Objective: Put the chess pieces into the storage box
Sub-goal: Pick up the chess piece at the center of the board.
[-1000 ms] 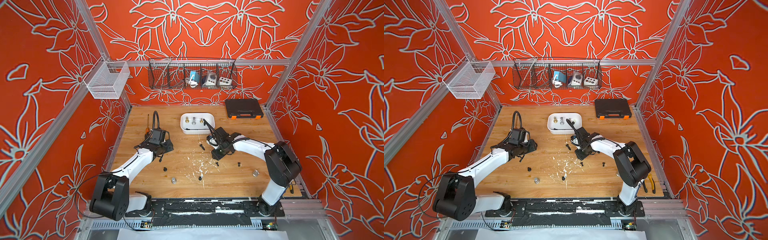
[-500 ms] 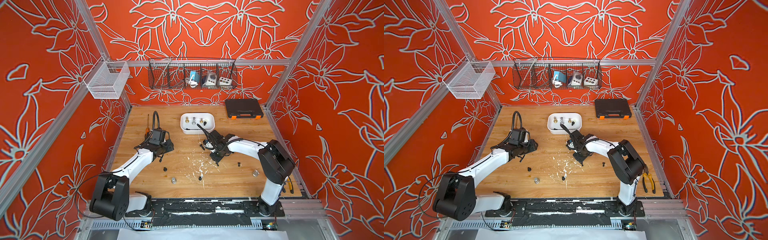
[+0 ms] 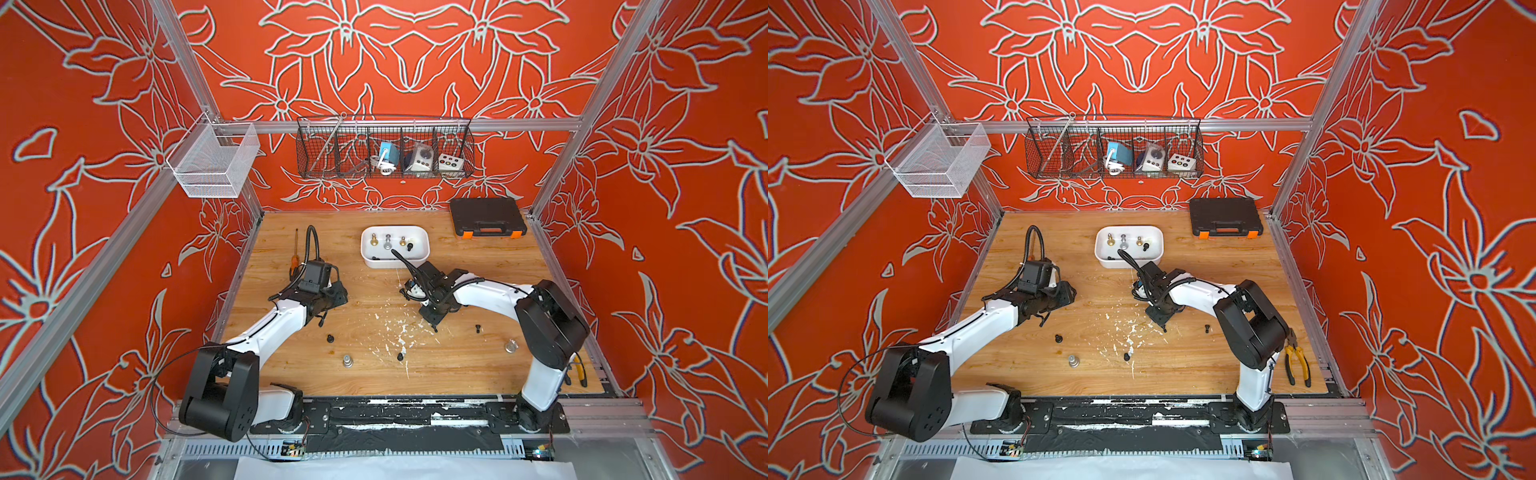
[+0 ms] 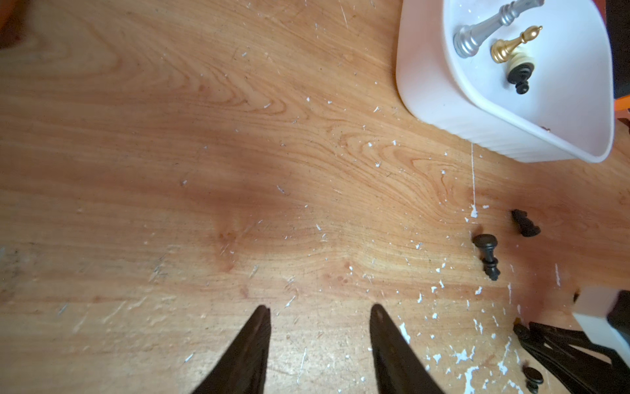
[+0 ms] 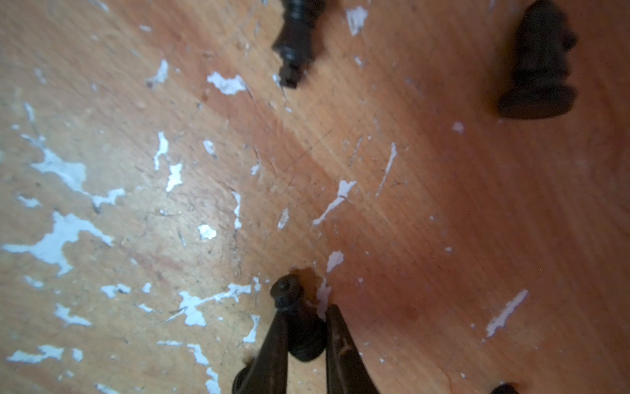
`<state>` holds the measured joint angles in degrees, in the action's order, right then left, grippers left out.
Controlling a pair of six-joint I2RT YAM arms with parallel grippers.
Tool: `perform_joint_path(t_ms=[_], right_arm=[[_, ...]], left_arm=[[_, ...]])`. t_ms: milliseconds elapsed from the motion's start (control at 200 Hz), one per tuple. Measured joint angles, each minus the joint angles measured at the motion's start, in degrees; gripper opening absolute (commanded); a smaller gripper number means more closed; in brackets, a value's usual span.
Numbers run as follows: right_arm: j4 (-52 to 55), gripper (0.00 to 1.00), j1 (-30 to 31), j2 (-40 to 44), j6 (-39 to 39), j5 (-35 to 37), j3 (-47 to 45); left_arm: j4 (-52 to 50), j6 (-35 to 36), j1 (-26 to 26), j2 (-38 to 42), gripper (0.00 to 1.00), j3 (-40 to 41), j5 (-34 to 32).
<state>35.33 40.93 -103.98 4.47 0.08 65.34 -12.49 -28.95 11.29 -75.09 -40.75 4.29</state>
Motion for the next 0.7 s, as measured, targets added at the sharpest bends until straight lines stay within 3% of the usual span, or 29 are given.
perform_joint_path(t_ms=[370,701], right_arm=[[-0.09,0.15,-0.09,0.28,-2.25,-1.03,2.62],[-2.10,0.15,-2.43,-2.49,-3.85,-2.84,24.13]], left_arm=[[1.73,-0.07,0.02,0.59,0.48,1.01,0.11],[4.74,-0.44,0.00,0.70,0.48,1.53,1.18]])
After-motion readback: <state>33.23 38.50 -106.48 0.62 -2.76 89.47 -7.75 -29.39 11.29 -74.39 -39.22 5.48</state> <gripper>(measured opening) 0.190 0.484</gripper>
